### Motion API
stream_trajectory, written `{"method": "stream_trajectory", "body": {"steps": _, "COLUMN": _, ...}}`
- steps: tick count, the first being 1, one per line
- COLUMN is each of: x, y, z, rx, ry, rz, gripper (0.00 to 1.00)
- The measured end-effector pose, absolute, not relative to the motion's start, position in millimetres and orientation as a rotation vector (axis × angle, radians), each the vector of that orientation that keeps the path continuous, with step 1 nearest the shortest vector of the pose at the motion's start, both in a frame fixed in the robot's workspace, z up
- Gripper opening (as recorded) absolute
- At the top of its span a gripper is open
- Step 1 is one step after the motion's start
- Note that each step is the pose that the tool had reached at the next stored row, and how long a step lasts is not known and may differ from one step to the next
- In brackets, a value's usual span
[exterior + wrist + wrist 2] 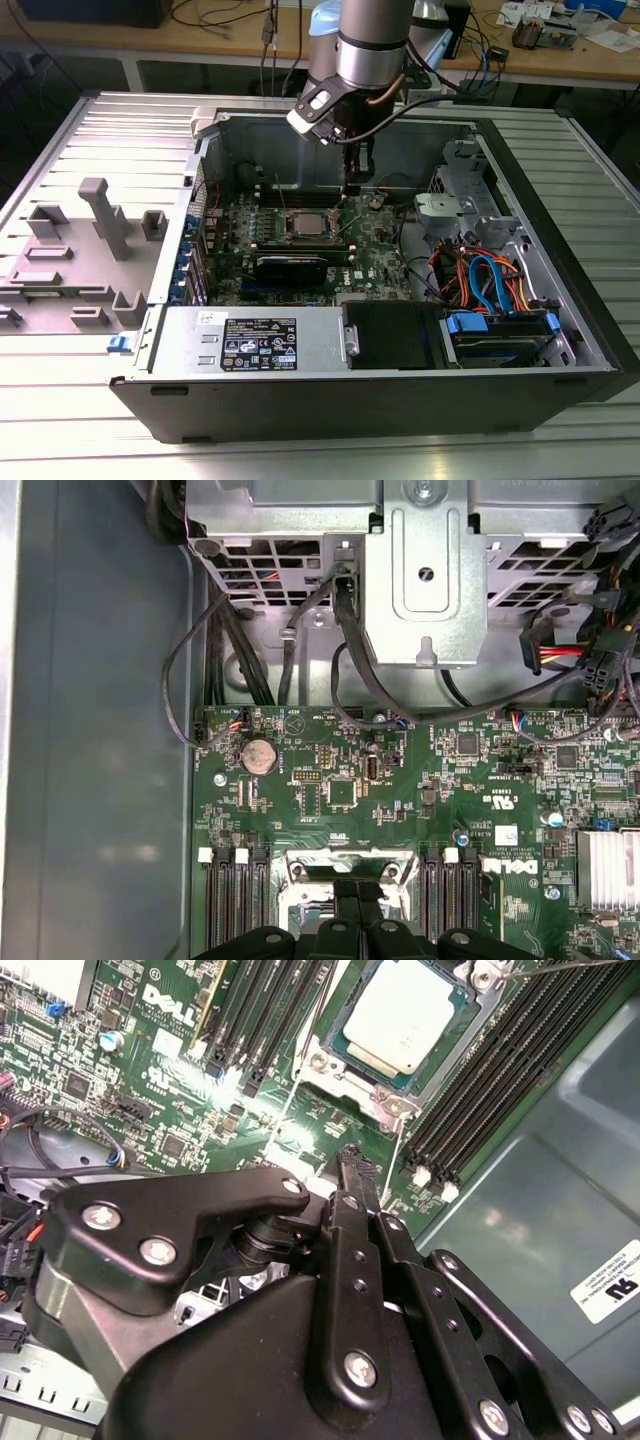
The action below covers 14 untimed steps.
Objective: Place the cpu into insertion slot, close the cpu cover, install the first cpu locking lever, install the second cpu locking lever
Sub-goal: 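Close the cpu cover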
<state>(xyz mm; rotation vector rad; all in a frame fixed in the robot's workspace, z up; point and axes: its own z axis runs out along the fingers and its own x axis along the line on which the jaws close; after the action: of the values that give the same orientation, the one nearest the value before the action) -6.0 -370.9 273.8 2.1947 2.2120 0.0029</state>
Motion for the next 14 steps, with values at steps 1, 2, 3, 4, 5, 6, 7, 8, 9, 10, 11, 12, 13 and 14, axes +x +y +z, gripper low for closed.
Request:
{"method": "stream_trajectory", "body": {"steps": 1, "x": -5.6, "y": -370.9, "z": 273.8, "rx": 2.195, "ry": 2.212, "rz": 0.003, "gripper": 0.11}}
{"method": "stream_trajectory", "body": {"steps": 2, "x": -4.8, "y": -370.9, "z": 273.8, "rx": 2.195, "ry": 2.212, "rz": 0.003, "gripper": 0.11}}
{"method": "stream_trajectory", "body": {"steps": 3, "x": -4.0, "y": -370.9, "z": 273.8, "rx": 2.195, "ry": 2.212, "rz": 0.003, "gripper": 0.11}}
{"method": "stream_trajectory", "body": {"steps": 4, "x": -2.8, "y": -370.9, "z": 273.8, "rx": 2.195, "ry": 2.212, "rz": 0.003, "gripper": 0.11}}
{"method": "stream_trajectory", "body": {"steps": 5, "x": -2.3, "y": -370.9, "z": 273.8, "rx": 2.195, "ry": 2.212, "rz": 0.003, "gripper": 0.11}}
{"method": "stream_trajectory", "body": {"steps": 6, "x": -1.8, "y": -370.9, "z": 273.8, "rx": 2.195, "ry": 2.212, "rz": 0.003, "gripper": 0.11}}
{"method": "stream_trajectory", "body": {"steps": 7, "x": -1.1, "y": -370.9, "z": 273.8, "rx": 2.195, "ry": 2.212, "rz": 0.003, "gripper": 0.11}}
{"method": "stream_trajectory", "body": {"steps": 8, "x": -0.7, "y": -370.9, "z": 273.8, "rx": 2.195, "ry": 2.212, "rz": 0.003, "gripper": 0.11}}
{"method": "stream_trajectory", "body": {"steps": 9, "x": -0.4, "y": -370.9, "z": 273.8, "rx": 2.195, "ry": 2.212, "rz": 0.003, "gripper": 0.11}}
{"method": "stream_trajectory", "body": {"steps": 10, "x": 0.3, "y": -370.9, "z": 273.8, "rx": 2.195, "ry": 2.212, "rz": 0.003, "gripper": 0.11}}
{"method": "stream_trajectory", "body": {"steps": 11, "x": 1.1, "y": -370.9, "z": 273.8, "rx": 2.195, "ry": 2.212, "rz": 0.003, "gripper": 0.11}}
{"method": "stream_trajectory", "body": {"steps": 12, "x": 1.4, "y": -370.9, "z": 273.8, "rx": 2.195, "ry": 2.212, "rz": 0.003, "gripper": 0.11}}
{"method": "stream_trajectory", "body": {"steps": 13, "x": 1.8, "y": -370.9, "z": 273.8, "rx": 2.195, "ry": 2.212, "rz": 0.003, "gripper": 0.11}}
{"method": "stream_trajectory", "body": {"steps": 14, "x": 2.2, "y": -370.9, "z": 273.8, "rx": 2.195, "ry": 2.212, "rz": 0.003, "gripper": 0.11}}
